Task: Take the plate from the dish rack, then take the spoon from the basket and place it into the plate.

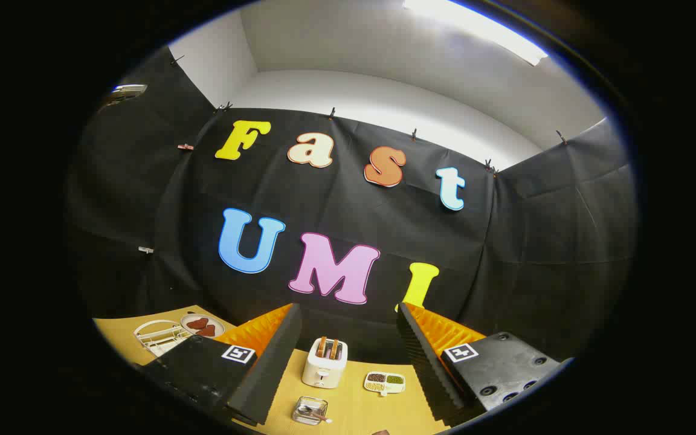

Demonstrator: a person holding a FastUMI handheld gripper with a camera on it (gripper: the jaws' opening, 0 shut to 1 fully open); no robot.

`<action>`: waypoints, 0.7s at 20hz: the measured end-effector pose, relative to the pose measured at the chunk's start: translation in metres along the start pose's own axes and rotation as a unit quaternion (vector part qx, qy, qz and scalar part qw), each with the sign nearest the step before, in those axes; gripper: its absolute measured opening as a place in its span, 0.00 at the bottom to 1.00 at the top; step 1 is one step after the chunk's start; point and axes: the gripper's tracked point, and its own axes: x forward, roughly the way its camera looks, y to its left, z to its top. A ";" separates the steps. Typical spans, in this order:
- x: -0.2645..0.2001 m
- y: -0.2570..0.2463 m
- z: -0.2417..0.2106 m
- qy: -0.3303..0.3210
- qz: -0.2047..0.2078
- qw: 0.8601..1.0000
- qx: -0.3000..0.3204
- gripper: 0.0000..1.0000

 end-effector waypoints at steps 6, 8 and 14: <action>0.004 0.001 -0.003 0.003 -0.002 1.000 0.004 0.97; 0.004 0.005 -0.007 0.009 0.001 1.000 0.006 0.97; 0.006 0.013 -0.009 0.012 0.005 1.000 -0.001 0.97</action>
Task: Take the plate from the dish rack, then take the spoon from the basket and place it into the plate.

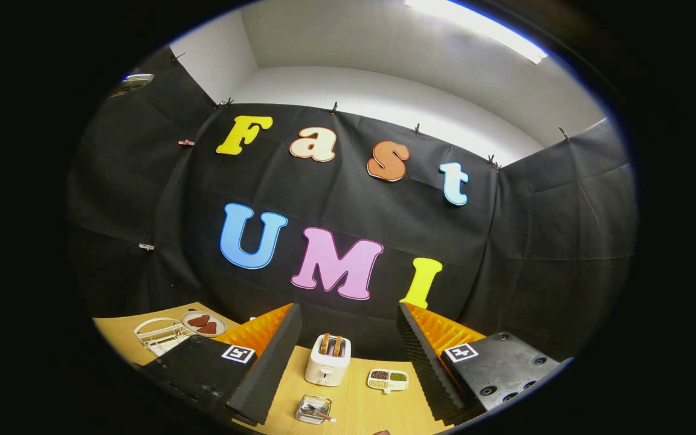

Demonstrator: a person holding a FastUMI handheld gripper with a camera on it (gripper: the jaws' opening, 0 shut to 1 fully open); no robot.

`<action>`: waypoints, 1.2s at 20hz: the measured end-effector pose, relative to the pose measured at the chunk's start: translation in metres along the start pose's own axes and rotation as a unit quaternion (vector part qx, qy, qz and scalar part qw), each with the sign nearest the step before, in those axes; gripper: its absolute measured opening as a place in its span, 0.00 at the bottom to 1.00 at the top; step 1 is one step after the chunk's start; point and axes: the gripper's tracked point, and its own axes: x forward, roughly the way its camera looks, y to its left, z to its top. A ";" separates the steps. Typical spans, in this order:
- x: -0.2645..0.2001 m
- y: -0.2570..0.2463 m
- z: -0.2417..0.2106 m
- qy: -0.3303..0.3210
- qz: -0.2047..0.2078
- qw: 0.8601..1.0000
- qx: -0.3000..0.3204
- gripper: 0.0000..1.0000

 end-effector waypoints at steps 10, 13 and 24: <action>0.016 0.062 -0.025 0.056 0.083 0.994 0.037 0.97; 0.030 0.104 -0.043 0.100 0.132 0.983 0.080 0.97; 0.097 0.241 -0.137 0.283 0.224 0.926 0.115 0.98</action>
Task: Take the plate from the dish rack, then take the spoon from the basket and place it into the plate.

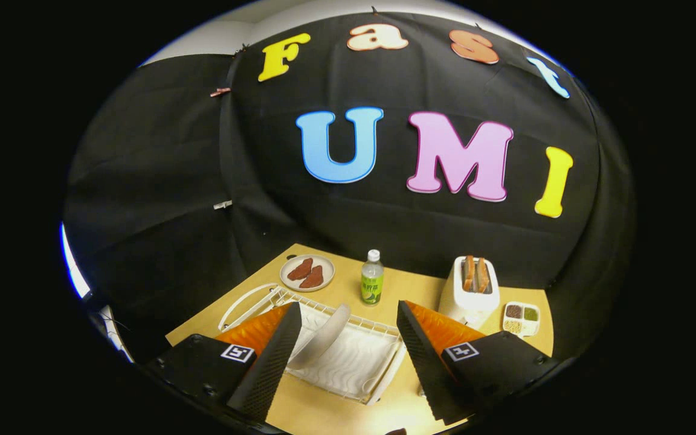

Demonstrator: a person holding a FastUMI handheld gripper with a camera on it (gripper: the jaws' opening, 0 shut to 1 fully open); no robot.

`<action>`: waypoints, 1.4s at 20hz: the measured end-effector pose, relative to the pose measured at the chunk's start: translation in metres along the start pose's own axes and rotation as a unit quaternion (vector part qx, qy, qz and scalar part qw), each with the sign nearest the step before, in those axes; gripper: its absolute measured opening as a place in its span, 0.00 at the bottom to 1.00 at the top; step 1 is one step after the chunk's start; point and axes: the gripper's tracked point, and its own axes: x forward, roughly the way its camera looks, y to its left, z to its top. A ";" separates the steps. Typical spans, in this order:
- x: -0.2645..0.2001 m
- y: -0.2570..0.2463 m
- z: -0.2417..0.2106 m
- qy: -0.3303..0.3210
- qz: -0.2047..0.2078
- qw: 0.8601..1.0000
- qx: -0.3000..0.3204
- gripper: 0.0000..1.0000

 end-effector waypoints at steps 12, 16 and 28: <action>0.119 0.021 -0.084 0.168 -0.028 0.984 0.055 0.99; 0.133 0.028 -0.121 0.225 -0.046 0.972 0.053 0.93; 0.134 0.014 -0.124 0.292 -0.165 0.942 -0.004 0.36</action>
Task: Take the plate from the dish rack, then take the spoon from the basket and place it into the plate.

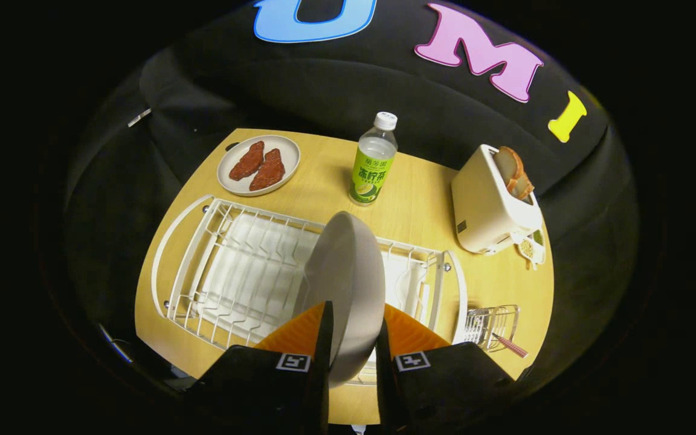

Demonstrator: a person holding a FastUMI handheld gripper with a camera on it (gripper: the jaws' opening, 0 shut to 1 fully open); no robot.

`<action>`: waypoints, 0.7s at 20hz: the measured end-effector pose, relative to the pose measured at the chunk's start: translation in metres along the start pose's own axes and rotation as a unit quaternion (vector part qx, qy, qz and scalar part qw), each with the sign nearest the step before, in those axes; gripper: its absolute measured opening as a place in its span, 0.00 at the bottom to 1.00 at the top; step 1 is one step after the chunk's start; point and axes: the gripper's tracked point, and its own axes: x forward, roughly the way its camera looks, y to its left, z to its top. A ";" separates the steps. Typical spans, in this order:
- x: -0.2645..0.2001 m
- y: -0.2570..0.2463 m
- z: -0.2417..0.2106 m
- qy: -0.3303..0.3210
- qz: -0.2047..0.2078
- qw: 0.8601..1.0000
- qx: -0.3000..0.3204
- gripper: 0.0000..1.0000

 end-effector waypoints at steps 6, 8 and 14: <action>-0.014 -0.021 0.033 -0.037 -0.046 0.997 -0.051 0.21; -0.019 -0.023 0.038 -0.045 -0.047 0.997 -0.048 0.22; -0.053 -0.038 0.058 -0.089 -0.047 0.994 -0.045 0.21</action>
